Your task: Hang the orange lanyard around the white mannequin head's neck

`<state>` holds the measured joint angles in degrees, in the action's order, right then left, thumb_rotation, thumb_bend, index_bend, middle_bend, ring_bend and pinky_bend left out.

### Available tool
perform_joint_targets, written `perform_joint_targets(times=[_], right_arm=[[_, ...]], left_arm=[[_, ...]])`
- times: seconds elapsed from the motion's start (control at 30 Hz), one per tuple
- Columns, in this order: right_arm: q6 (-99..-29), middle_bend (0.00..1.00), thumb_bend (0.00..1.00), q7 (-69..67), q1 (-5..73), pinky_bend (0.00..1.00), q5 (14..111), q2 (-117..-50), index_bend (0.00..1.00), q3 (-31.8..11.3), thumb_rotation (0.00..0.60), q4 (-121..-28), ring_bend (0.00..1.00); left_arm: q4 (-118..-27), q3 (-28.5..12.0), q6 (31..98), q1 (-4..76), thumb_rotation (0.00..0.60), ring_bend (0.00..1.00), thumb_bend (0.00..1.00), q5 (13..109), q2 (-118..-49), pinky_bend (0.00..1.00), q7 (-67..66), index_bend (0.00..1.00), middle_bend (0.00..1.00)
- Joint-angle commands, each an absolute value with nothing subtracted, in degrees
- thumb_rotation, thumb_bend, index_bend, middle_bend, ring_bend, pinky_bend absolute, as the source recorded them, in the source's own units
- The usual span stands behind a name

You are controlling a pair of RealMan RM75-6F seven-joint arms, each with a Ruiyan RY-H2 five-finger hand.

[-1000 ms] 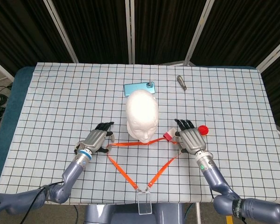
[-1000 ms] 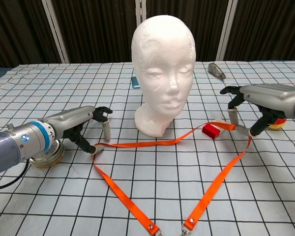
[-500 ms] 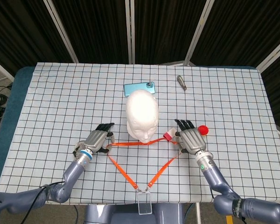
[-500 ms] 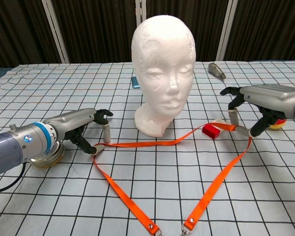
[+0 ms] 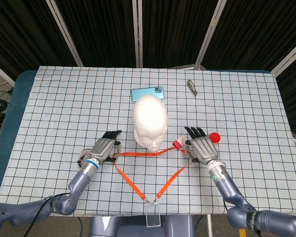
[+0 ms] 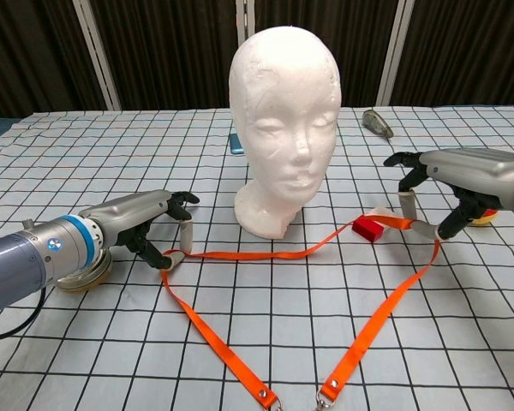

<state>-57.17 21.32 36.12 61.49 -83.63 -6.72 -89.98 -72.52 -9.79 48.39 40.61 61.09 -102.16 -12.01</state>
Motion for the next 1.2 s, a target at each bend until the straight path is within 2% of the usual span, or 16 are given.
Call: perform_joint_targets(times=[0.03, 0.27, 0.43, 0.73, 1.03, 1.2], right_arm=[[-57.44, 0.04, 0.44, 20.92, 35.9, 0.0, 62.37, -83.26, 0.74, -6.48, 0.6, -90.34, 0.0], [-59.05, 0.05, 0.44, 18.23, 35.1, 0.0, 69.12, -81.77, 0.76, -4.96, 0.6, -90.51, 0.0], [-62.38, 0.06, 0.44, 14.85, 34.21, 0.0, 79.42, -80.07, 0.77, -2.25, 0.6, -88.55, 0.0], [-68.95, 0.06, 0.44, 14.28, 33.27, 0.0, 93.44, -77.26, 0.77, 1.68, 0.6, -85.34, 0.0], [-75.08, 0.07, 0.44, 10.44, 33.35, 0.0, 99.79, -74.7, 0.77, 0.47, 0.6, -86.49, 0.0], [-75.53, 0.07, 0.44, 8.66, 34.0, 0.0, 97.4, -72.45, 0.77, -3.11, 0.6, -92.91, 0.0]], left_arm=[[-73.02, -9.5, 48.88, 40.45, 0.6, 0.0, 0.51, 61.73, -101.89, 0.0, -11.85, 0.62, 0.0], [-75.86, -7.29, 53.15, 39.03, 0.6, 0.0, 0.5, 68.85, -99.74, 0.0, -9.59, 0.63, 0.0], [-77.33, -4.56, 58.29, 37.43, 0.6, 0.0, 0.5, 77.26, -97.36, 0.0, -5.59, 0.63, 0.0], [-78.27, -2.07, 66.87, 35.81, 0.6, 0.0, 0.5, 87.87, -94.58, 0.0, -0.01, 0.66, 0.0], [-82.87, -4.98, 72.96, 35.05, 0.6, 0.0, 0.5, 90.15, -92.15, 0.0, 1.87, 0.67, 0.0], [-88.08, -8.44, 72.94, 34.99, 0.6, 0.0, 0.51, 86.52, -90.26, 0.0, 0.55, 0.67, 0.0]])
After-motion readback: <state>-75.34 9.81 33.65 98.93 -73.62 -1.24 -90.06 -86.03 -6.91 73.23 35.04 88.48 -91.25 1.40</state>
